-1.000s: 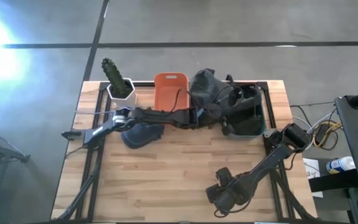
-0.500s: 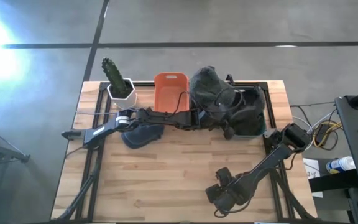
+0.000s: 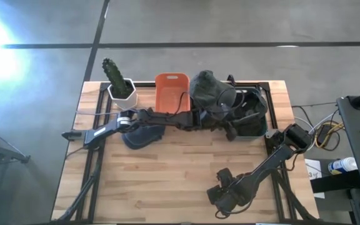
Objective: Pick & Place hat
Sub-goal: Put the black cap into the blue bin, then put the blue cap into the orange bin
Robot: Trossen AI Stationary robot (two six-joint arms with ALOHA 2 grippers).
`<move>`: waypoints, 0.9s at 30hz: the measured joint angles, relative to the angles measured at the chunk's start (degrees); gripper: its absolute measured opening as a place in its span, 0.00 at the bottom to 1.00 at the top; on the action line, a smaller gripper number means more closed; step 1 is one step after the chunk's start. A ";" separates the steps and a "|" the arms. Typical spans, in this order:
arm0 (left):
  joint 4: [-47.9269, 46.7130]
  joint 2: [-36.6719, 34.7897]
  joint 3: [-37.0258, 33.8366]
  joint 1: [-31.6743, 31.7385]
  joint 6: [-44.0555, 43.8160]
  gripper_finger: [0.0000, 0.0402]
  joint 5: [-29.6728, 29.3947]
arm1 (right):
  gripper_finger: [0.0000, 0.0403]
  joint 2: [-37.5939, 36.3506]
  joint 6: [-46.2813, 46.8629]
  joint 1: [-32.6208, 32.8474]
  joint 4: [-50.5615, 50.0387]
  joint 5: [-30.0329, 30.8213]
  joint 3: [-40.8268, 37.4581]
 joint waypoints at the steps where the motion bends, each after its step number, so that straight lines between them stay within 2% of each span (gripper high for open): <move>1: -0.48 -0.16 0.42 0.00 0.06 0.36 -0.06 | 0.50 0.00 -0.01 0.00 0.02 0.00 0.00; 6: -2.97 -1.12 2.61 0.00 2.29 0.44 -0.26 | 0.50 0.00 -0.01 0.00 0.09 0.00 0.00; 9: -7.96 -3.89 3.70 -0.04 3.15 0.45 -0.26 | 0.50 0.00 -0.19 0.00 0.11 0.11 0.00; 13: -19.21 -10.36 3.75 -0.42 7.11 0.45 -0.41 | 0.50 0.00 -2.22 0.00 0.78 2.55 0.00; 17: -35.02 -17.29 2.40 -2.52 9.97 0.45 -0.37 | 0.50 0.00 -6.55 -0.75 2.29 4.36 -0.04; 19: -42.74 -20.63 0.01 -3.89 9.15 0.45 -0.90 | 0.50 -0.02 -10.17 -1.67 4.10 4.43 -0.40; 21: -47.88 -24.29 -4.03 -5.64 4.76 0.45 -3.19 | 0.50 -0.02 -13.83 -2.99 6.64 4.51 -0.91; 24: -49.56 -31.52 -14.13 -8.95 -4.06 0.45 -10.11 | 0.50 -0.02 -18.62 -5.36 10.83 4.59 -2.17; 27: -49.26 -39.44 -26.50 -12.86 -17.40 0.45 -16.39 | 0.50 -0.02 -22.77 -8.00 14.69 4.56 -3.75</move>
